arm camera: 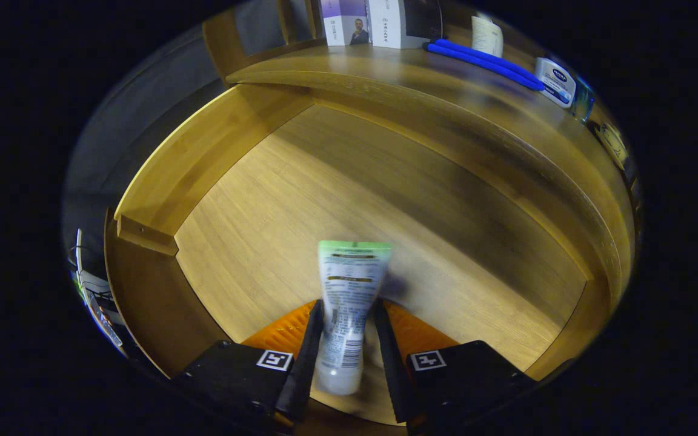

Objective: Pull open the drawer, take out the items inside it, and place them on the countertop above the cabinet.

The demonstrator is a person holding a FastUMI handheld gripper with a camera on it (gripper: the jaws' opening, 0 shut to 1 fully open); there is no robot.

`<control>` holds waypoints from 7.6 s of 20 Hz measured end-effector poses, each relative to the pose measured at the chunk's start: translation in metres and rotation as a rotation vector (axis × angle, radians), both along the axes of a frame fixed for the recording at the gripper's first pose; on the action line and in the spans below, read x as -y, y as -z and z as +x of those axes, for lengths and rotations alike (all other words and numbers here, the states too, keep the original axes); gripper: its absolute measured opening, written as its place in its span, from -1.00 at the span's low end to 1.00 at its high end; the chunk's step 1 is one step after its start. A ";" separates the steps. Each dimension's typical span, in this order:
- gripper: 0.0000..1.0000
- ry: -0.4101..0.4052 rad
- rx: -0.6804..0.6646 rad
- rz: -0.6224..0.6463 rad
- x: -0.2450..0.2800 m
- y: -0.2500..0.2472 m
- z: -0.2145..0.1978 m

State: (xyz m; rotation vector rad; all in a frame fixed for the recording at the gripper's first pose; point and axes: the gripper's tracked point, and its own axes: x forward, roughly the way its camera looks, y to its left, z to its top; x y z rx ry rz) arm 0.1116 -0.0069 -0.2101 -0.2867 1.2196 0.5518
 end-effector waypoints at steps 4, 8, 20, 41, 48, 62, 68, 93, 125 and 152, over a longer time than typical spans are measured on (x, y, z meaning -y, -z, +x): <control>-0.41 -0.071 0.042 -0.024 -0.003 0.000 -0.003; -0.79 -0.070 0.126 -0.050 -0.004 -0.009 0.003; -0.80 -0.092 0.281 -0.009 -0.013 -0.070 0.007; -0.77 0.162 0.442 0.021 -0.002 -0.152 0.119; -0.66 0.215 0.445 -0.043 0.006 -0.147 0.171; 0.79 0.280 0.713 0.084 -0.009 -0.195 0.165; 0.95 0.355 0.927 0.194 -0.025 -0.236 0.089; 0.96 0.563 1.116 0.259 -0.010 -0.132 -0.164; 0.96 0.656 1.018 0.166 -0.004 -0.033 -0.114; 0.96 0.698 1.083 0.211 0.007 -0.036 0.047</control>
